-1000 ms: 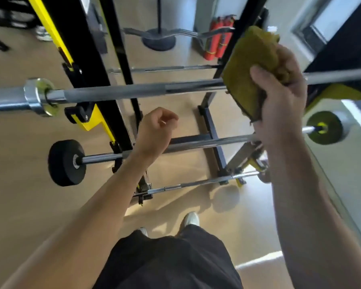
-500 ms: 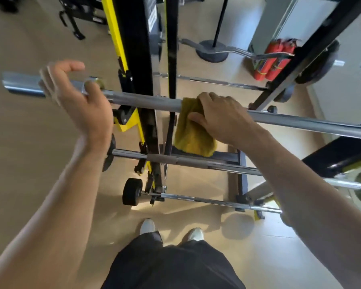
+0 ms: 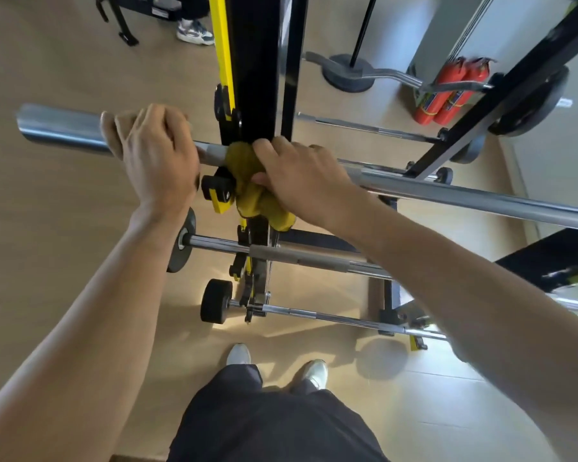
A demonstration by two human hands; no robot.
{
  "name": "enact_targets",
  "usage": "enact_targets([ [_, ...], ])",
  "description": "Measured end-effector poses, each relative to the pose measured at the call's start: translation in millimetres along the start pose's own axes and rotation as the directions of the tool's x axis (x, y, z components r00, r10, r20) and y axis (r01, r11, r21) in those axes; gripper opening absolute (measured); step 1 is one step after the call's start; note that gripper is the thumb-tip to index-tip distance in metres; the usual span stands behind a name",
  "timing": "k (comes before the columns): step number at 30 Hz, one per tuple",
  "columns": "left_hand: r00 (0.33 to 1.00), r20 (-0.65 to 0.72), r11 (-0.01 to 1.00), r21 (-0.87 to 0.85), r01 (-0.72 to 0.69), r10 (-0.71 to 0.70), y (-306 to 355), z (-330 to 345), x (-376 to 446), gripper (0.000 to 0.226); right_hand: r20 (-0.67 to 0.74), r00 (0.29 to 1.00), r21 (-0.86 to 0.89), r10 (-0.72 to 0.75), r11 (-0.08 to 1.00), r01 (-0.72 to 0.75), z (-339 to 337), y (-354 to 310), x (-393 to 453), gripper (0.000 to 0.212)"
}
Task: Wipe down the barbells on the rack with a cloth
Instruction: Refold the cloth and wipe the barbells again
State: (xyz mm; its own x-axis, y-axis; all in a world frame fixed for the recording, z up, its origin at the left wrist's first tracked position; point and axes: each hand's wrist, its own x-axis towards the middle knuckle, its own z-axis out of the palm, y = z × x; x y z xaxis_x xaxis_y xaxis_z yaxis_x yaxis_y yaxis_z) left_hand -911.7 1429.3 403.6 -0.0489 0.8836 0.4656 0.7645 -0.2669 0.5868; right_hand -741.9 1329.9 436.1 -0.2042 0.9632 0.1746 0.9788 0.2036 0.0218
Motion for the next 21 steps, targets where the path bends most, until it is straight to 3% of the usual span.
enact_targets([
  [3,0.999,-0.038,1.000,-0.011,-0.015,0.014,-1,3,-1,0.040,0.057,0.998,-0.011,-0.002,1.000,0.003,-11,26,-25,0.038],
  [6,0.985,-0.170,0.999,-0.038,-0.024,0.018,1,11,-4,0.036,0.169,0.984,0.010,0.049,0.999,-0.051,-21,50,-45,0.039],
  [10,0.958,-0.285,0.999,-0.043,-0.022,0.009,4,18,-3,0.030,0.235,0.969,0.032,0.072,0.996,-0.082,-25,45,-35,0.040],
  [16,0.935,-0.351,0.998,-0.018,-0.061,0.051,1,21,-1,0.028,0.049,0.993,0.034,0.110,0.993,-0.112,3,-21,28,0.039],
  [21,0.943,-0.321,0.996,-0.004,-0.092,0.086,-4,18,-1,0.030,0.058,0.998,0.035,0.001,0.999,-0.003,-4,11,-10,0.039],
])
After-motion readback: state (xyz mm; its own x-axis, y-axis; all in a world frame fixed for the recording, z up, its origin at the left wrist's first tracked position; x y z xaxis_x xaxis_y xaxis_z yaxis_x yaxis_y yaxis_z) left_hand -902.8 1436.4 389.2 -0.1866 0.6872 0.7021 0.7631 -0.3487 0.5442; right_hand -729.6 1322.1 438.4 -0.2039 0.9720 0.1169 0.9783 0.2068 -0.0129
